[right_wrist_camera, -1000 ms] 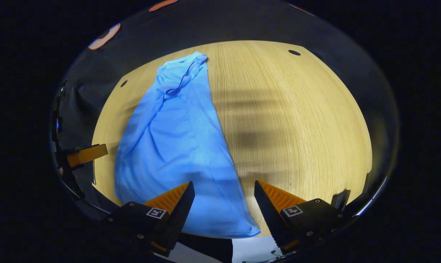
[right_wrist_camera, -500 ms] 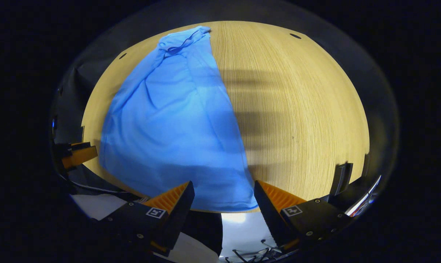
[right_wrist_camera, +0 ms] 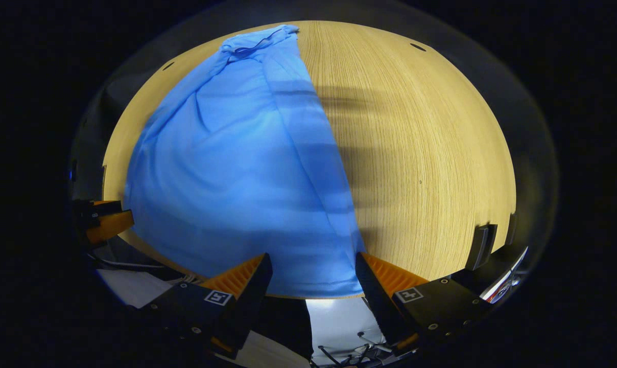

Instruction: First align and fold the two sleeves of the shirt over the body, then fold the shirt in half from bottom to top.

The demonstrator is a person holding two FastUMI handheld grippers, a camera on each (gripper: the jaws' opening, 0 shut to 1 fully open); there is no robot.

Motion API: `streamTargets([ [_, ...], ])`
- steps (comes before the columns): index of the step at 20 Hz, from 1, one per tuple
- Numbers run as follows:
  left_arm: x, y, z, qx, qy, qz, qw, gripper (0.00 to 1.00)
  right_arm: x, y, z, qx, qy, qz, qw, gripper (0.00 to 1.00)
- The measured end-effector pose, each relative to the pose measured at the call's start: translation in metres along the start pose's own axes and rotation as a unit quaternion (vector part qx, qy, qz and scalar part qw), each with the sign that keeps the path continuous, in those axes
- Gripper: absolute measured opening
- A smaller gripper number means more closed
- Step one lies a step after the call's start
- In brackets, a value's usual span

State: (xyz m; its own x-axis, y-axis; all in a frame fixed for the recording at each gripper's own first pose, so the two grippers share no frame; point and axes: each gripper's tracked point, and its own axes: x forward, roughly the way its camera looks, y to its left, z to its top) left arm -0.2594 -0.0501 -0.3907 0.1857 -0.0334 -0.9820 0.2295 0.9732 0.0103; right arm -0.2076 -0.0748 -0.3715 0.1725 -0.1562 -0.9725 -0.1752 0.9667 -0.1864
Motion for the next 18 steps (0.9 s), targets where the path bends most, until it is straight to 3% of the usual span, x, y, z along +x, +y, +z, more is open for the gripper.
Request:
streamTargets([
  [4, 0.009, 0.003, -0.008, 0.006, 0.008, 0.024, 1.000, 1.00, 0.000, 0.001, 0.001, -0.002, -0.006, 0.000, 1.000, 0.99],
  [10, 0.011, 0.001, -0.009, -0.002, 0.012, 0.029, 1.000, 0.99, 0.001, 0.001, 0.000, 0.007, 0.005, -0.001, 1.000, 0.99],
  [12, 0.013, 0.000, -0.009, -0.008, 0.013, 0.028, 1.000, 0.96, 0.000, 0.001, 0.000, 0.009, 0.009, -0.001, 1.000, 0.94],
  [13, 0.013, -0.001, -0.008, -0.008, 0.010, 0.027, 1.000, 0.93, 0.000, 0.001, 0.000, 0.007, 0.009, 0.000, 1.000, 0.80],
  [14, 0.011, -0.002, -0.009, -0.009, 0.006, 0.024, 1.000, 0.82, 0.001, 0.002, 0.000, 0.008, 0.008, 0.000, 1.000, 0.72],
  [15, 0.011, -0.003, -0.007, -0.009, 0.003, 0.021, 1.000, 0.75, 0.001, 0.002, 0.000, 0.009, 0.008, 0.000, 1.000, 0.57],
  [16, 0.012, -0.005, -0.006, -0.008, 0.001, 0.015, 1.000, 0.56, -0.002, 0.003, 0.000, 0.010, 0.007, 0.002, 1.000, 0.42],
  [17, 0.013, -0.008, -0.004, -0.013, -0.001, 0.004, 1.000, 0.47, 0.000, 0.006, 0.001, 0.012, 0.006, 0.006, 1.000, 0.17],
  [18, 0.014, -0.009, -0.005, -0.018, 0.000, 0.001, 1.000, 0.29, 0.000, 0.007, 0.002, 0.010, 0.002, 0.006, 1.000, 0.13],
])
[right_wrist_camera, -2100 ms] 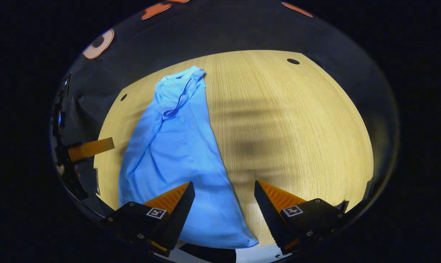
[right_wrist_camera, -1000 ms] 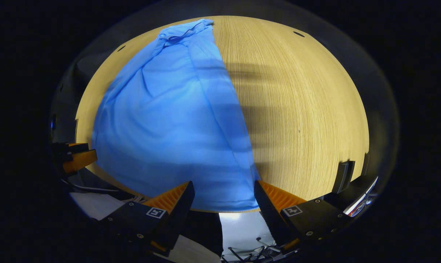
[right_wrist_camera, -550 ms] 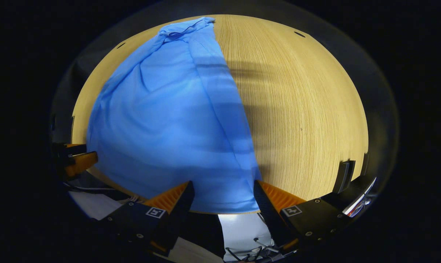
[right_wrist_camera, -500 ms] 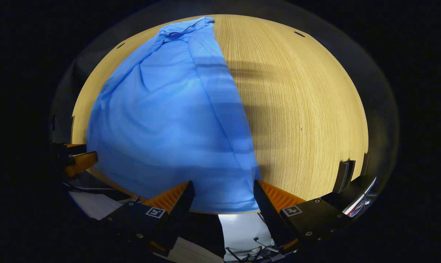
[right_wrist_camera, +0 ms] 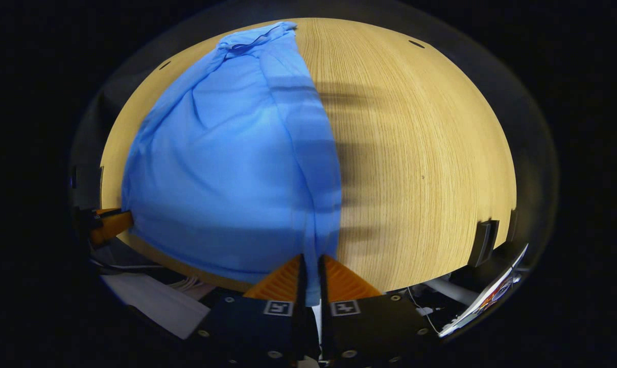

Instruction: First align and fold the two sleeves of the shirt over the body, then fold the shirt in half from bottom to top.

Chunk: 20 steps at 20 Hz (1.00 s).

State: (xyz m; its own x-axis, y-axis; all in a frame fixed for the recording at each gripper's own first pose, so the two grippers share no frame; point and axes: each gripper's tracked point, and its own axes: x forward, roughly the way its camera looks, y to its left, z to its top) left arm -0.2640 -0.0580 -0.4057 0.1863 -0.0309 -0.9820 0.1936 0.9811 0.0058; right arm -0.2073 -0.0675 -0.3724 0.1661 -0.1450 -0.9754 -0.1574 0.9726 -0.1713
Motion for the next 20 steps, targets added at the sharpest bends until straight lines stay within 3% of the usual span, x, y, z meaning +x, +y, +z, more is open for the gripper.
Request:
streamTargets([
  [1, -0.002, 0.000, 0.000, 0.005, 0.000, -0.004, 1.000, 0.11, -0.001, 0.002, 0.000, -0.006, -0.003, 0.001, 1.000, 0.02],
  [2, -0.003, 0.000, 0.005, -0.006, -0.009, -0.007, 1.000, 0.11, -0.001, 0.003, 0.003, -0.003, -0.011, 0.002, 1.000, 0.01],
  [3, 0.000, -0.002, 0.002, -0.002, -0.009, -0.010, 1.000, 0.04, -0.002, 0.003, 0.006, -0.002, -0.017, -0.003, 1.000, 0.01],
  [8, -0.019, 0.002, 0.026, 0.013, -0.042, 0.014, 0.999, 0.04, -0.028, 0.014, 0.039, 0.024, -0.062, 0.020, 0.998, 0.01],
  [12, -0.050, -0.004, 0.083, -0.013, -0.107, 0.000, 0.994, 0.04, -0.055, 0.009, 0.083, 0.027, -0.115, 0.020, 0.993, 0.00],
  [20, -0.076, -0.006, 0.193, -0.002, -0.200, -0.004, 0.980, 0.04, -0.087, -0.003, 0.174, 0.003, -0.195, 0.008, 0.981, 0.01],
])
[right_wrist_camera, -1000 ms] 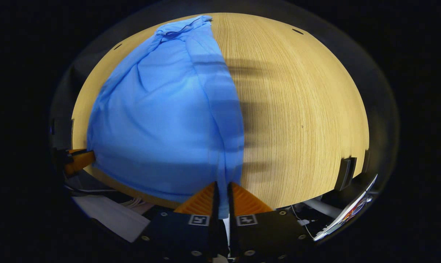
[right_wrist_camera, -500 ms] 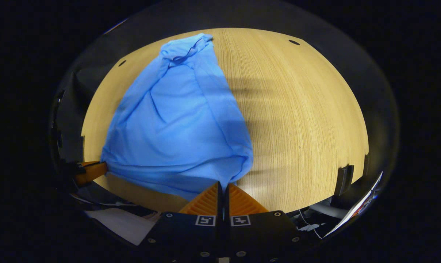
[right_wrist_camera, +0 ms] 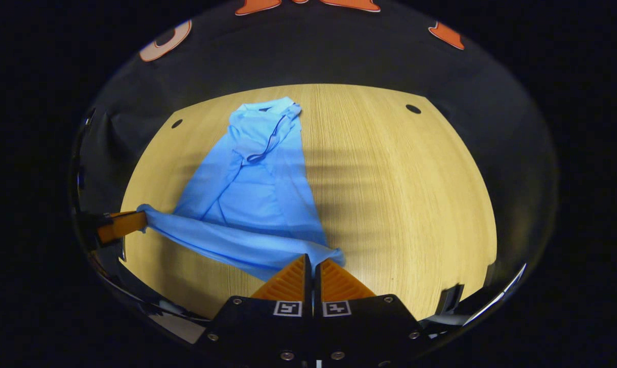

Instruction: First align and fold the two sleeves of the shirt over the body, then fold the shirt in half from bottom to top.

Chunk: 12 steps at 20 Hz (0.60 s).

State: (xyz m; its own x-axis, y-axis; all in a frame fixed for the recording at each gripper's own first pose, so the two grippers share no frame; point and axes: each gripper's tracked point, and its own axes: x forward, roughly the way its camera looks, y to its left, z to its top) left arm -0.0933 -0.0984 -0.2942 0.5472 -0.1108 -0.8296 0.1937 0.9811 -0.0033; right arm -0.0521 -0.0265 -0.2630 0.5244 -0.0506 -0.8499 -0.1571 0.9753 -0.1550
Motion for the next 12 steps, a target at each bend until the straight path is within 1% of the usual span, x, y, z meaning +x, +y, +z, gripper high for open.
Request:
streamTargets([
  [2, 0.005, 0.000, 0.029, 0.009, -0.017, 0.003, 1.000, 0.04, 0.005, 0.000, 0.023, 0.000, -0.013, 0.002, 1.000, 0.00],
  [5, 0.013, -0.002, 0.066, 0.006, -0.033, 0.000, 0.999, 0.04, 0.012, -0.007, 0.062, -0.011, -0.036, -0.003, 0.999, 0.00],
  [9, 0.032, 0.007, 0.122, 0.019, -0.059, 0.005, 0.998, 0.04, 0.021, -0.006, 0.122, -0.022, -0.066, 0.000, 0.998, 0.00],
  [12, 0.045, 0.014, 0.161, 0.011, -0.074, 0.005, 0.997, 0.04, 0.029, -0.005, 0.168, -0.043, -0.087, -0.006, 0.995, 0.00],
])
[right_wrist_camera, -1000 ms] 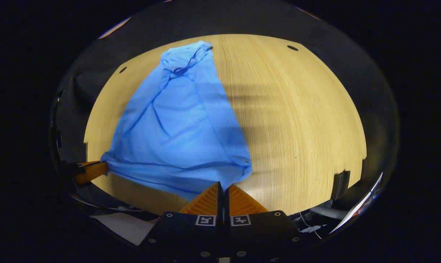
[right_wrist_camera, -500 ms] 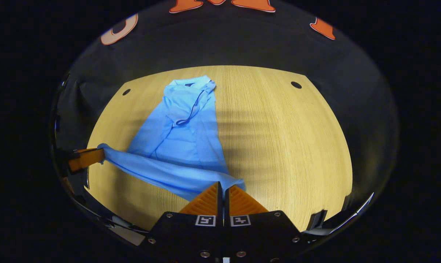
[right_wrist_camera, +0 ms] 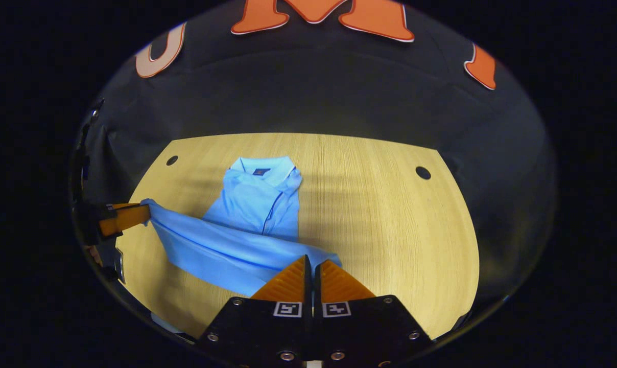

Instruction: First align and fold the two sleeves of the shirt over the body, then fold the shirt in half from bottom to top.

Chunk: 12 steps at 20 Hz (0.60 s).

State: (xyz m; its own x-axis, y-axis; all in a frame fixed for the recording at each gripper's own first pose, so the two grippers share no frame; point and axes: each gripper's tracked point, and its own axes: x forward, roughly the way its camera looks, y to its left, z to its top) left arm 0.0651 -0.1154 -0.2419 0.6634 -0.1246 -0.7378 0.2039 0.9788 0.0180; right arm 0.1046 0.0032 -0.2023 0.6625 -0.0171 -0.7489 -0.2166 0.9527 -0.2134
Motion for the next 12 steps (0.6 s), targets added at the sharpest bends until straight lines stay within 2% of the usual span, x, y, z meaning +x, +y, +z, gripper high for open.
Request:
streamTargets([
  [5, 0.045, 0.015, 0.046, -0.010, -0.007, 0.008, 1.000, 0.04, 0.046, 0.005, 0.050, -0.021, -0.016, 0.000, 1.000, 0.00],
  [8, 0.073, 0.016, 0.062, -0.003, -0.004, 0.000, 1.000, 0.04, 0.075, 0.000, 0.075, -0.033, -0.022, -0.006, 0.999, 0.01],
  [12, 0.110, 0.026, 0.076, -0.007, 0.009, 0.011, 1.000, 0.04, 0.112, -0.002, 0.094, -0.008, -0.023, 0.002, 1.000, 0.00],
])
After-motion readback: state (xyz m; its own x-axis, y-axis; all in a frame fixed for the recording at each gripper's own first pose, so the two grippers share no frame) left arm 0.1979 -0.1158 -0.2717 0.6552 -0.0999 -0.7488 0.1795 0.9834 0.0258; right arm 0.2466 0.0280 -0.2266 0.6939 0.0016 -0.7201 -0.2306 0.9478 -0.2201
